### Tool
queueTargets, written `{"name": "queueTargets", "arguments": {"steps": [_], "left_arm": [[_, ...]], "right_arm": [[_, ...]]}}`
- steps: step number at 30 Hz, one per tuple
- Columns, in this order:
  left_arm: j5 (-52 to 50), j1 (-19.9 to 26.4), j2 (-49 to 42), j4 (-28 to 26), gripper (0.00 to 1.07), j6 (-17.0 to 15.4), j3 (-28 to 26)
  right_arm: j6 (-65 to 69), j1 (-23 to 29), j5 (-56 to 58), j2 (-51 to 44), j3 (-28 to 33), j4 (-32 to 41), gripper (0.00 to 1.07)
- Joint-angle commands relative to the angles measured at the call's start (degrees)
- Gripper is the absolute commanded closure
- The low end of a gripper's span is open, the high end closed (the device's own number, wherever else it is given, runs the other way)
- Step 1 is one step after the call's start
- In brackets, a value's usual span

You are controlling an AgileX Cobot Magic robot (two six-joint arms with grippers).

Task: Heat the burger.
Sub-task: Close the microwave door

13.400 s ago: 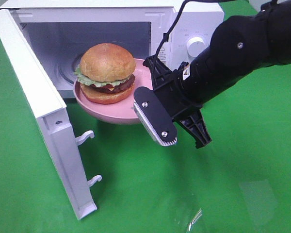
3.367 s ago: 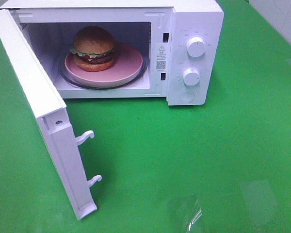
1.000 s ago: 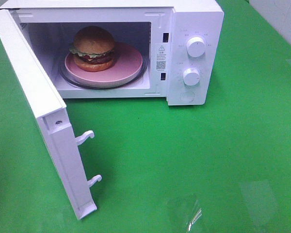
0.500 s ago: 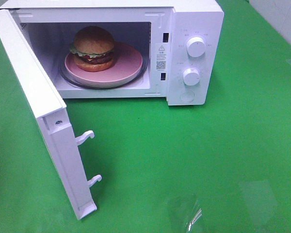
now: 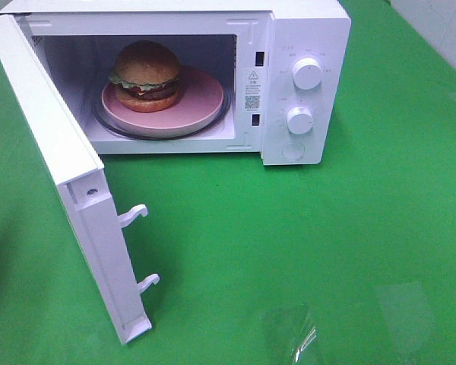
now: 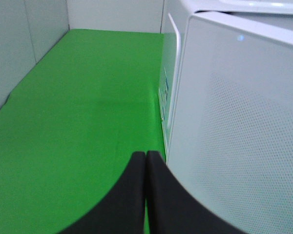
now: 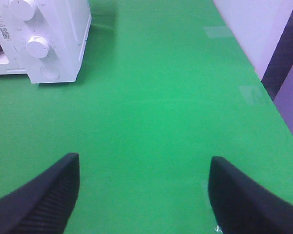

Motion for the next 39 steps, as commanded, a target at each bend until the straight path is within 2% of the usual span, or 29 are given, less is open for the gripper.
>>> {"name": "queueTargets", "arguments": {"steps": [1, 4, 6, 7, 8, 12, 20, 22, 29, 30, 35, 37, 38, 39], "left_arm": [[-5.16, 0.17, 5.79, 5.39, 1.07, -0.46, -1.15], [-7.10, 0.17, 7.91, 8.54, 1.07, -0.92, -1.55], [-11.40, 0.17, 11.52, 15.36, 1.07, -2.64, -2.06], [-11.40, 0.17, 11.52, 15.36, 1.07, -2.64, -2.06], [-14.21, 0.17, 13.52, 18.33, 1.07, -3.67, -2.52], [-17.19, -0.74, 15.07, 21.43, 1.07, -4.53, -3.72], [-12.32, -5.84, 15.64, 21.60, 1.07, -4.30, -7.39], [-12.09, -8.19, 18.96, 21.60, 1.07, -4.41, -9.74], [-12.03, -12.09, 22.57, 21.03, 1.07, -4.53, -12.15], [-12.09, -14.15, 24.47, 19.37, 1.07, -4.41, -13.81], [-11.97, -15.93, 25.67, 16.33, 1.07, -4.30, -15.36], [-11.40, -18.91, 26.93, 11.63, 1.07, -2.01, -17.59], [-11.40, -18.91, 26.93, 11.63, 1.07, -2.01, -17.59], [-10.89, -20.80, 27.73, 9.51, 1.07, -1.03, -18.85]], "right_arm": [[-0.06, -0.29, -0.52, -1.49, 0.06, 0.17, 0.37], [-0.06, -0.29, -0.52, -1.49, 0.06, 0.11, 0.37], [-0.06, -0.29, -0.52, -1.49, 0.06, 0.11, 0.37], [-0.06, -0.29, -0.52, -1.49, 0.06, 0.11, 0.37], [0.00, -0.29, -0.52, -1.49, 0.06, 0.11, 0.37], [0.00, -0.29, -0.52, -1.49, 0.06, 0.11, 0.37], [0.06, -0.29, -0.52, -1.49, 0.06, 0.11, 0.37], [0.06, -0.29, -0.52, -1.49, 0.06, 0.11, 0.37], [0.06, -0.29, -0.52, -1.49, 0.06, 0.11, 0.37], [0.06, -0.29, -0.52, -1.49, 0.06, 0.11, 0.37], [0.06, -0.29, -0.52, -1.49, 0.06, 0.11, 0.37], [0.11, -0.29, -0.52, -1.49, 0.06, 0.11, 0.37], [0.11, -0.29, -0.52, -1.49, 0.06, 0.11, 0.37], [0.11, -0.29, -0.52, -1.49, 0.06, 0.11, 0.37]]}}
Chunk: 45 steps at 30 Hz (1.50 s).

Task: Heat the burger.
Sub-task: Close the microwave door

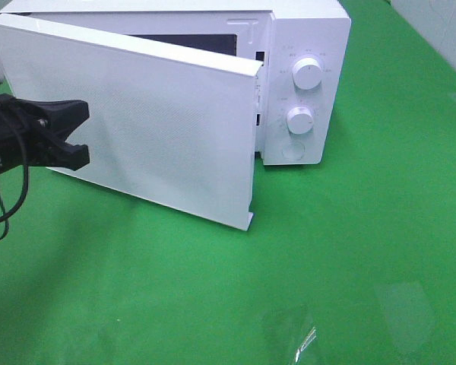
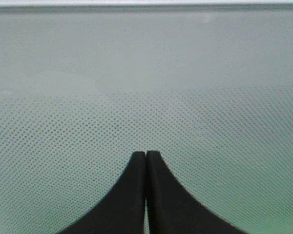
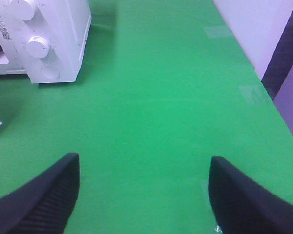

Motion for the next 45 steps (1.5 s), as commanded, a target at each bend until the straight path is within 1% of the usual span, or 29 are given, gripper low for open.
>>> {"name": "queueTargets", "arguments": {"steps": [1, 2, 3, 4, 5, 6, 7, 9, 10, 11, 12, 13, 16, 17, 18, 19, 20, 21, 27, 28, 29, 31, 34, 37, 38, 39, 42, 44, 45], "left_arm": [[0.74, -2.35, 0.74, -3.55, 1.07, 1.49, -1.89], [1.38, -3.21, 1.26, -4.81, 1.07, 1.78, -2.69], [1.38, -3.21, 1.26, -4.81, 1.07, 1.78, -2.69], [1.49, -4.53, 2.29, -6.76, 1.07, 2.23, -4.07], [1.49, -4.53, 2.29, -6.76, 1.07, 2.23, -4.07], [1.55, -5.84, 3.15, -8.88, 1.07, 2.29, -5.16], [1.55, -5.84, 3.15, -8.88, 1.07, 2.29, -5.16], [3.15, -8.42, 4.93, -12.66, 1.07, 3.38, -7.39], [3.15, -8.42, 4.93, -12.66, 1.07, 3.38, -7.39], [4.30, -9.85, 5.79, -14.15, 1.07, 4.18, -8.59], [4.30, -9.85, 5.79, -14.15, 1.07, 4.18, -8.59], [4.24, -11.29, 6.59, -15.36, 1.07, 4.53, -9.74], [4.35, -11.92, 6.93, -15.99, 1.07, 4.70, -10.43], [4.53, -12.89, 7.56, -17.19, 1.07, 4.70, -11.80], [4.53, -12.89, 7.56, -17.19, 1.07, 4.70, -11.80], [6.02, -13.81, 8.48, -18.51, 1.07, 4.70, -13.81], [6.02, -13.81, 8.48, -18.51, 1.07, 4.70, -13.81], [7.22, -13.87, 8.94, -18.79, 1.07, 4.70, -15.30], [7.85, -14.55, 10.14, -19.37, 1.07, 4.70, -18.62], [8.88, -15.01, 10.89, -19.82, 1.07, 4.70, -20.34], [8.88, -15.01, 10.89, -19.82, 1.07, 4.70, -20.34], [10.77, -15.99, 12.38, -20.17, 1.07, 5.04, -23.43], [10.77, -16.27, 12.72, -20.45, 1.07, 5.50, -24.12], [11.69, -17.13, 13.92, -21.66, 1.07, 5.84, -26.53], [11.69, -17.13, 13.92, -21.66, 1.07, 5.84, -26.53], [11.75, -17.19, 14.67, -22.46, 1.07, 5.79, -27.90], [11.86, -17.19, 15.36, -22.75, 1.07, 5.79, -29.22], [12.95, -17.19, 16.50, -23.66, 1.07, 5.79, -31.23], [12.95, -17.19, 16.50, -23.66, 1.07, 5.79, -31.23]], "right_arm": [[0.11, -0.29, -0.52, -1.49, 0.06, 0.11, 0.37], [0.11, -0.29, -0.52, -1.49, 0.06, 0.11, 0.37], [0.11, -0.29, -0.52, -1.49, 0.06, 0.11, 0.37], [0.11, -0.29, -0.52, -1.49, 0.06, 0.11, 0.37], [0.11, -0.29, -0.52, -1.49, 0.06, 0.11, 0.37], [0.11, -0.29, -0.52, -1.49, 0.06, 0.11, 0.37], [0.11, -0.29, -0.52, -1.49, 0.06, 0.11, 0.37], [0.11, -0.29, -0.52, -1.49, 0.06, 0.11, 0.37], [0.11, -0.29, -0.52, -1.49, 0.06, 0.11, 0.37], [0.11, -0.29, -0.52, -1.49, 0.06, 0.11, 0.37], [0.11, -0.29, -0.52, -1.49, 0.06, 0.11, 0.37], [0.11, -0.29, -0.52, -1.49, 0.06, 0.11, 0.37], [0.11, -0.29, -0.52, -1.49, 0.06, 0.11, 0.37], [0.11, -0.29, -0.52, -1.49, 0.06, 0.11, 0.37], [0.11, -0.29, -0.52, -1.49, 0.06, 0.11, 0.37], [0.11, -0.29, -0.52, -1.49, 0.06, 0.11, 0.37], [0.11, -0.29, -0.52, -1.49, 0.06, 0.11, 0.37], [0.11, -0.29, -0.52, -1.49, 0.06, 0.11, 0.37], [0.17, -0.29, -0.52, -1.49, 0.06, 0.11, 0.37], [0.17, -0.29, -0.52, -1.49, 0.06, 0.11, 0.37], [0.17, -0.29, -0.52, -1.49, 0.06, 0.11, 0.37], [0.17, -0.29, -0.52, -1.49, 0.06, 0.11, 0.37], [0.17, -0.29, -0.52, -1.49, 0.06, 0.11, 0.37], [0.17, -0.29, -0.52, -1.49, 0.06, 0.11, 0.37], [0.17, -0.29, -0.52, -1.49, 0.06, 0.11, 0.37], [0.17, -0.29, -0.52, -1.49, 0.06, 0.11, 0.37], [0.23, -0.29, -0.52, -1.49, 0.06, 0.11, 0.37], [0.23, -0.29, -0.52, -1.49, 0.06, 0.11, 0.37], [0.23, -0.29, -0.52, -1.49, 0.06, 0.11, 0.37]]}}
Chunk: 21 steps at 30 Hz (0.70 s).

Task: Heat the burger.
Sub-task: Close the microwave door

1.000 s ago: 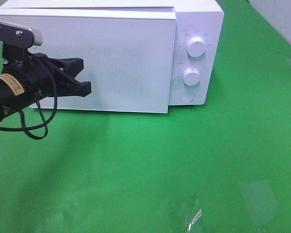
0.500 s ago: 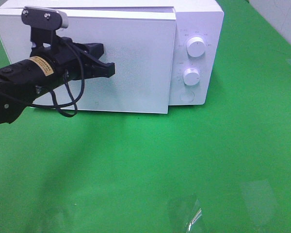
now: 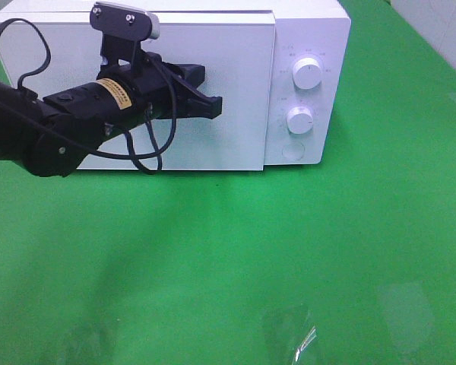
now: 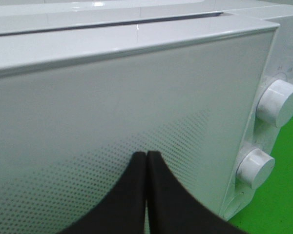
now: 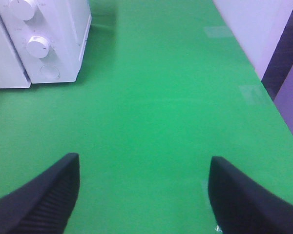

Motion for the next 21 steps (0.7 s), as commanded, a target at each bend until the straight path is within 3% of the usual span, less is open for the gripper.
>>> {"name": "queueTargets", "arguments": {"steps": [1, 13, 19, 21], "left_arm": [[-0.06, 0.97, 1.20, -5.73, 1.07, 0.11, -3.61], [-0.23, -0.34, 3.32, -9.22, 1.07, 0.11, -5.90], [1.09, -2.92, 3.32, -8.82, 1.07, 0.11, -5.79], [2.12, -5.67, 3.32, -8.82, 1.07, 0.11, -5.56]], "right_arm": [[0.23, -0.29, -0.52, -1.49, 0.06, 0.11, 0.37], [0.23, -0.29, -0.52, -1.49, 0.06, 0.11, 0.37], [0.29, -0.29, -0.52, -1.49, 0.06, 0.11, 0.37], [0.29, -0.29, -0.52, -1.49, 0.06, 0.11, 0.37]]}}
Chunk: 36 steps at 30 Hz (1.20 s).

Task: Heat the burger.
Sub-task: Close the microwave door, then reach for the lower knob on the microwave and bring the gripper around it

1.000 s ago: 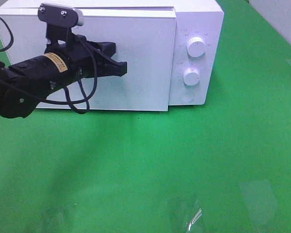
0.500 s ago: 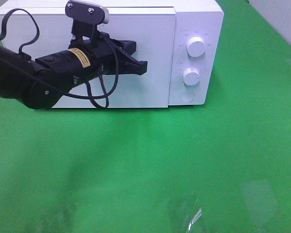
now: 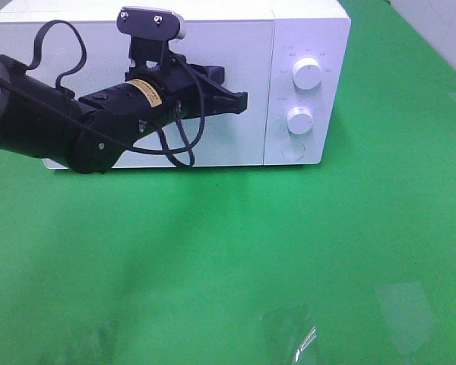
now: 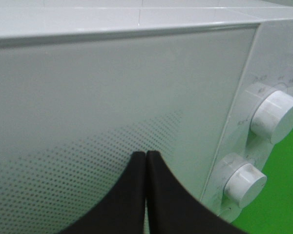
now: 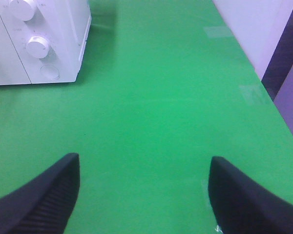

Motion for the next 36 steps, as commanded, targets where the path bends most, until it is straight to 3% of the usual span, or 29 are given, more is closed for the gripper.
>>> {"name": "queueTargets", "arguments": {"steps": [1, 7, 8, 9, 10, 11, 12, 13, 14, 15, 17, 19, 27, 30, 34, 36], "left_arm": [[0.17, -1.49, -0.11, -1.83, 1.07, -0.17, -0.63], [4.98, -5.79, -0.11, -1.89, 1.07, -0.17, -0.63], [7.96, -7.10, -0.29, -1.89, 0.99, -0.17, -0.63], [7.96, -7.10, -0.29, -1.89, 0.99, -0.17, -0.63], [10.89, -7.91, -0.57, -1.83, 0.87, -0.17, -0.63], [10.89, -7.91, -0.57, -1.83, 0.87, -0.17, -0.63], [14.04, -8.71, -1.38, -1.95, 0.63, -0.17, -0.63], [14.04, -8.71, -1.38, -1.95, 0.63, -0.17, -0.63], [15.07, -8.82, -1.78, -2.06, 0.50, -0.17, -0.63], [15.07, -8.82, -1.78, -2.06, 0.50, -0.17, -0.63], [22.17, -9.22, -4.98, -2.75, 0.12, -2.18, -0.63], [28.19, -9.22, -6.88, -2.92, 0.06, -3.72, -0.63], [50.19, -9.22, -13.52, -2.64, 0.06, -3.67, -0.63], [61.02, -9.22, -16.79, -0.63, 0.07, -3.67, -0.63], [67.90, -9.22, -19.31, 1.55, 0.07, -3.67, -0.69], [78.04, -9.22, -22.75, 4.18, 0.07, -3.67, -0.69]], "right_arm": [[0.29, -0.29, -0.52, -1.49, 0.06, 0.06, 0.37], [0.29, -0.29, -0.52, -1.49, 0.06, 0.06, 0.37], [0.29, -0.29, -0.52, -1.49, 0.06, 0.06, 0.37], [0.29, -0.29, -0.52, -1.49, 0.06, 0.06, 0.37], [0.29, -0.29, -0.52, -1.49, 0.06, 0.06, 0.37], [0.29, -0.29, -0.52, -1.49, 0.06, 0.06, 0.37], [0.29, -0.29, -0.52, -1.49, 0.06, 0.06, 0.37], [0.29, -0.29, -0.52, -1.49, 0.06, 0.06, 0.37], [0.29, -0.29, -0.52, -1.49, 0.06, 0.06, 0.37], [0.29, -0.29, -0.52, -1.49, 0.06, 0.06, 0.37], [0.29, -0.29, -0.52, -1.49, 0.06, 0.06, 0.37], [0.29, -0.29, -0.52, -1.49, 0.06, 0.06, 0.37], [0.29, -0.29, -0.52, -1.49, 0.06, 0.06, 0.37], [0.29, -0.29, -0.52, -1.49, 0.06, 0.06, 0.37], [0.29, -0.29, -0.52, -1.49, 0.06, 0.06, 0.37], [0.29, -0.29, -0.52, -1.49, 0.06, 0.06, 0.37]]}}
